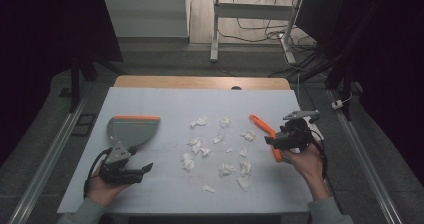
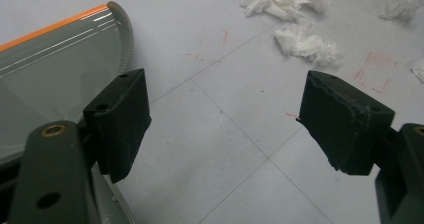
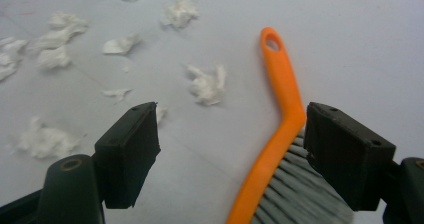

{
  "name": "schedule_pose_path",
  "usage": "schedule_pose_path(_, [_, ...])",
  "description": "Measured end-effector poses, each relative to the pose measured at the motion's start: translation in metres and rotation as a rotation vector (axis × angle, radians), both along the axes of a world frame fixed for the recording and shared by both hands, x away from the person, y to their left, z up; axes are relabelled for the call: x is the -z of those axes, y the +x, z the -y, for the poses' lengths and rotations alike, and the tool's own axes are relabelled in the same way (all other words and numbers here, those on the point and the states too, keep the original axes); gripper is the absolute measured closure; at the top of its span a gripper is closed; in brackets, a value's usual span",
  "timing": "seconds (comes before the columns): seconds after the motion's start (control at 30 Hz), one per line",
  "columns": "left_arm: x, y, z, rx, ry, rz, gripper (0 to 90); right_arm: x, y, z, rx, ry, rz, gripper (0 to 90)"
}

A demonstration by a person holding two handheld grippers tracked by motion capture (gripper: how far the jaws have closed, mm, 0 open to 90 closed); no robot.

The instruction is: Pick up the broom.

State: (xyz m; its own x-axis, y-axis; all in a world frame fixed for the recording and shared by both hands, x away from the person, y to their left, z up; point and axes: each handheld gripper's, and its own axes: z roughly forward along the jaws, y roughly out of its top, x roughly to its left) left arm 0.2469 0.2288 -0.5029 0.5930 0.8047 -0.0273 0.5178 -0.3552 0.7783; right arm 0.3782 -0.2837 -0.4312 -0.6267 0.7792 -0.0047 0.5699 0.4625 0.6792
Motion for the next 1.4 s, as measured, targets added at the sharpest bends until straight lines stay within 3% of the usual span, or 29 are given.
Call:
schedule_pose_path(0.27, [0.0, 0.0, 0.0, 0.002, 0.004, 0.003, 21.1, 0.004, 0.032, 0.001, 0.046, -0.049, -0.035, 22.0])
schedule_pose_path(0.37, [0.0, 0.0, 0.0, 0.003, 0.007, 0.005, 21.2, 0.013, 0.048, 0.002, 0.07, -0.074, -0.088, 22.1])
schedule_pose_path(0.5, [0.001, 0.0, 0.001, 0.004, 0.008, 0.003, 21.2, 0.022, 0.059, 0.003, 0.081, -0.09, -0.116, 23.0])
schedule_pose_path(0.53, [0.0, 0.0, 0.001, 0.005, 0.008, 0.004, 21.2, 0.028, 0.066, 0.002, 0.085, -0.118, -0.137, 23.1])
schedule_pose_path(0.77, [0.0, -0.001, 0.0, 0.003, 0.009, 0.006, 21.2, 0.041, 0.085, -0.002, 0.076, -0.17, -0.203, 28.1])
schedule_pose_path(0.97, [0.001, -0.001, 0.001, 0.001, 0.014, 0.006, 21.1, 0.047, 0.095, -0.002, 0.084, -0.196, -0.257, 34.7])
schedule_pose_path(1.07, [0.001, -0.001, 0.0, 0.0, 0.013, 0.008, 21.2, 0.051, 0.097, -0.004, 0.085, -0.228, -0.289, 42.5])
schedule_pose_path(1.2, [0.0, -0.001, 0.0, 0.0, 0.012, 0.01, 21.2, 0.055, 0.097, -0.006, 0.083, -0.277, -0.298, 50.8])
schedule_pose_path(1.4, [0.0, -0.002, -0.001, -0.003, 0.01, 0.013, 21.2, 0.059, 0.097, -0.013, 0.078, -0.299, -0.32, 62.0])
